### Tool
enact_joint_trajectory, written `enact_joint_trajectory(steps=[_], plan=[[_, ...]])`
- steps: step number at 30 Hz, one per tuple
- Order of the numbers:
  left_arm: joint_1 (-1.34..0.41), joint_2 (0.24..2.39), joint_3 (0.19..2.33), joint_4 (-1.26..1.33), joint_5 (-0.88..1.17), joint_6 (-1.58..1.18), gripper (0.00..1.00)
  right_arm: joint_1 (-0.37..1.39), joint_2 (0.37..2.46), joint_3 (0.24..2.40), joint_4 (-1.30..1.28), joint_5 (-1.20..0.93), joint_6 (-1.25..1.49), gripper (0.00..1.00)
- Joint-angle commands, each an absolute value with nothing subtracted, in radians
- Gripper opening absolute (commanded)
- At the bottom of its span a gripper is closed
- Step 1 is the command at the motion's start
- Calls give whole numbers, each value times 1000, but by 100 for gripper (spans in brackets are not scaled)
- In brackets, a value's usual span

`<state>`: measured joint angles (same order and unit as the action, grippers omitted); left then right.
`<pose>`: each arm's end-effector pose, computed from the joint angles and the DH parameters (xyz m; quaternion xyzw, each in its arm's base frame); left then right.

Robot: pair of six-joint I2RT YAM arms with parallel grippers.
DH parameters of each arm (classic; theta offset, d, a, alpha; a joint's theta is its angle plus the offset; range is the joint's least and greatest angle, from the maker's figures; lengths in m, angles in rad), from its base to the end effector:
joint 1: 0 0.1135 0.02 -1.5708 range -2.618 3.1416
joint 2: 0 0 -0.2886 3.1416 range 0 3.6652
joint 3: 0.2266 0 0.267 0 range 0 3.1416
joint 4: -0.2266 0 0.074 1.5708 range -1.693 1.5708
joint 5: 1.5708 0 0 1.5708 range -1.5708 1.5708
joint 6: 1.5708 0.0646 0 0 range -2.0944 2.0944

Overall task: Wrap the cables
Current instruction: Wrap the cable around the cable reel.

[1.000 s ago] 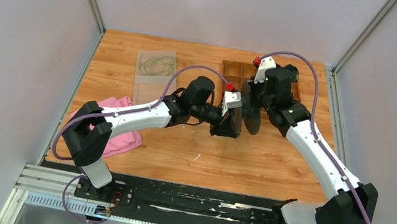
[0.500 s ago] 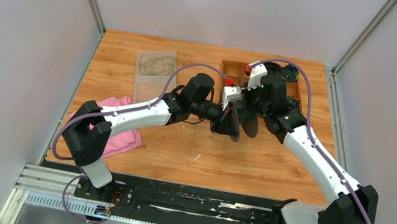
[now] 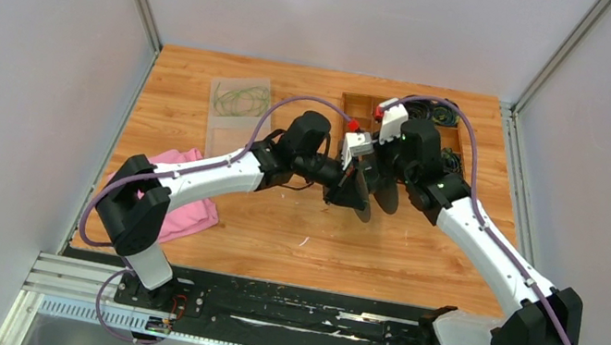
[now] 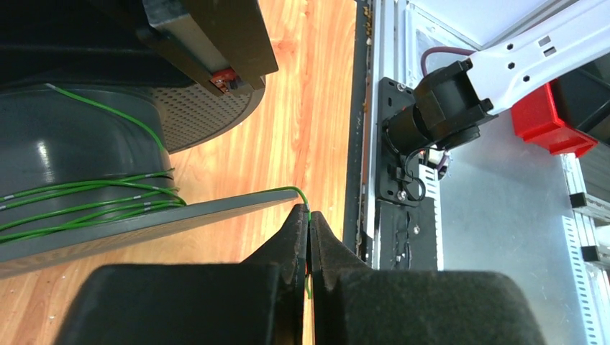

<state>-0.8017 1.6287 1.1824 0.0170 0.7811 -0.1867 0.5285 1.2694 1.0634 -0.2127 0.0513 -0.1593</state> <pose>0.2499 -0.3236 0.2935 0.4316 0.6794 -0.5190 0.2878 0.2848 0.1624 0.3383 -0.2695 0.7940 0.0788 0.5392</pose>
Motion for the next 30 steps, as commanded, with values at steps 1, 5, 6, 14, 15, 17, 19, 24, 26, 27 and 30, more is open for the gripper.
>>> enact_joint_trajectory(steps=[1, 5, 6, 14, 15, 17, 19, 24, 26, 27, 30], plan=[[-784, 1608, 1230, 5, 833, -166, 0, 525, 1239, 1041, -199, 75, -274, 1], [-774, 1607, 1254, -17, 826, -159, 0, 535, 1230, 1021, -192, 70, -310, 1], [-770, 1610, 1259, -20, 826, -162, 0, 540, 1227, 1015, -191, 74, -324, 1], [-747, 1641, 1271, -42, 856, -173, 0, 560, 1220, 986, -176, 78, -394, 1], [-744, 1644, 1270, -35, 868, -185, 0, 560, 1218, 982, -176, 78, -405, 1], [-732, 1654, 1263, -9, 902, -237, 0, 559, 1215, 976, -170, 82, -431, 1], [-719, 1660, 1252, 28, 939, -291, 0, 560, 1209, 966, -160, 102, -461, 1], [-704, 1648, 1220, 101, 946, -383, 0, 561, 1194, 939, -113, 185, -489, 1], [-704, 1649, 1217, 114, 949, -429, 1, 564, 1202, 948, -121, 229, -472, 1], [-704, 1649, 1215, 129, 950, -458, 0, 566, 1207, 953, -125, 247, -454, 1], [-704, 1647, 1185, 219, 953, -577, 0, 568, 1217, 974, -146, 272, -401, 1]])
